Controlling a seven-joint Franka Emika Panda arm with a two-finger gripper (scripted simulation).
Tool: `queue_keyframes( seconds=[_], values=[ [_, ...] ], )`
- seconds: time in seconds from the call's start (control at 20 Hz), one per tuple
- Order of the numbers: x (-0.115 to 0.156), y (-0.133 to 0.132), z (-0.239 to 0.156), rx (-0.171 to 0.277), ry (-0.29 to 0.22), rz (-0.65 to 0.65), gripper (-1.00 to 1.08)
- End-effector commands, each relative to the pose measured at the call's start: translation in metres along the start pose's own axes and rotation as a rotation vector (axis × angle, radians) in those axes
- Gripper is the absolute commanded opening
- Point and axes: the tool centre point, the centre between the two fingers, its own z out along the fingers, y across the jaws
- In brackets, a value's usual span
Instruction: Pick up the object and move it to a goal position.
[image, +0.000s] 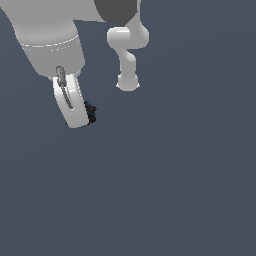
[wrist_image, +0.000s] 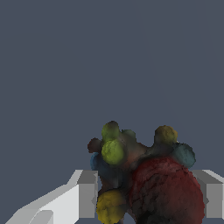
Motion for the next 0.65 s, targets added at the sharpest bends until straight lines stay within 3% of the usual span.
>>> queue_keyframes(
  seconds=[0.0,0.6],
  values=[
    [0.005,0.001,-0.013,0.000,0.000,-0.001,-1.00],
    [0.015,0.002,-0.034,-0.001,0.000,-0.002,-1.00]
  ],
)
